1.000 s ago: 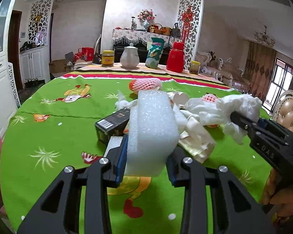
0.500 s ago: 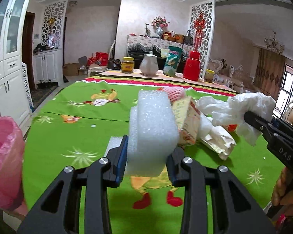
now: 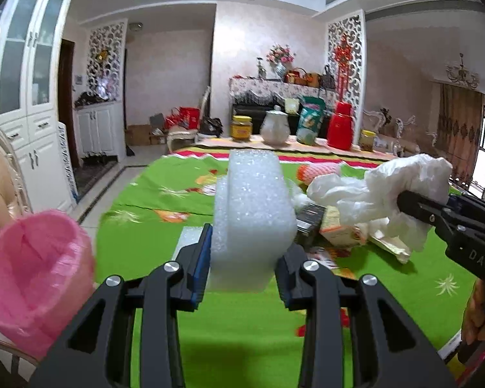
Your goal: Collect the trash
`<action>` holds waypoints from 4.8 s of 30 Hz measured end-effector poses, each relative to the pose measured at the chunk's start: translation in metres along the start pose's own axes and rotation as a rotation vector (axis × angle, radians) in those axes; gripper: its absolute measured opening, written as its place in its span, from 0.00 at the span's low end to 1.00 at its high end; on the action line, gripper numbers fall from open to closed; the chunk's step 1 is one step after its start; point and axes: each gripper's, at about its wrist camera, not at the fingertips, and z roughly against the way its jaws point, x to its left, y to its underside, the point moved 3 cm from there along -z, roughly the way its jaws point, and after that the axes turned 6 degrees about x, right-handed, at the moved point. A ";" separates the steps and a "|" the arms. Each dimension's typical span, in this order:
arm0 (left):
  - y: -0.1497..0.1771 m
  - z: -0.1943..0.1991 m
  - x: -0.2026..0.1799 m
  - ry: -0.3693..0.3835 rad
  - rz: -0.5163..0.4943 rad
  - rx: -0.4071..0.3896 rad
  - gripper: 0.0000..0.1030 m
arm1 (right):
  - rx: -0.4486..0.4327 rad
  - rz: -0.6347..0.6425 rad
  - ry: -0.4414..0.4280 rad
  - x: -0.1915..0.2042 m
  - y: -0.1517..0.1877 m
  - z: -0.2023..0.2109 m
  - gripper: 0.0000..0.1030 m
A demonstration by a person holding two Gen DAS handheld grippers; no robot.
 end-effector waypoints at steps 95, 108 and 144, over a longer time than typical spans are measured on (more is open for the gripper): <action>0.001 -0.092 -0.087 0.182 -0.124 0.261 0.95 | 0.329 -0.216 0.161 -0.136 0.052 -0.064 0.75; -0.006 -0.132 -0.135 0.203 -0.184 0.299 0.95 | 0.335 -0.220 0.128 -0.148 0.058 -0.063 0.30; -0.003 -0.101 -0.140 0.177 -0.150 0.213 0.50 | 0.222 -0.278 0.104 -0.154 0.047 -0.023 0.30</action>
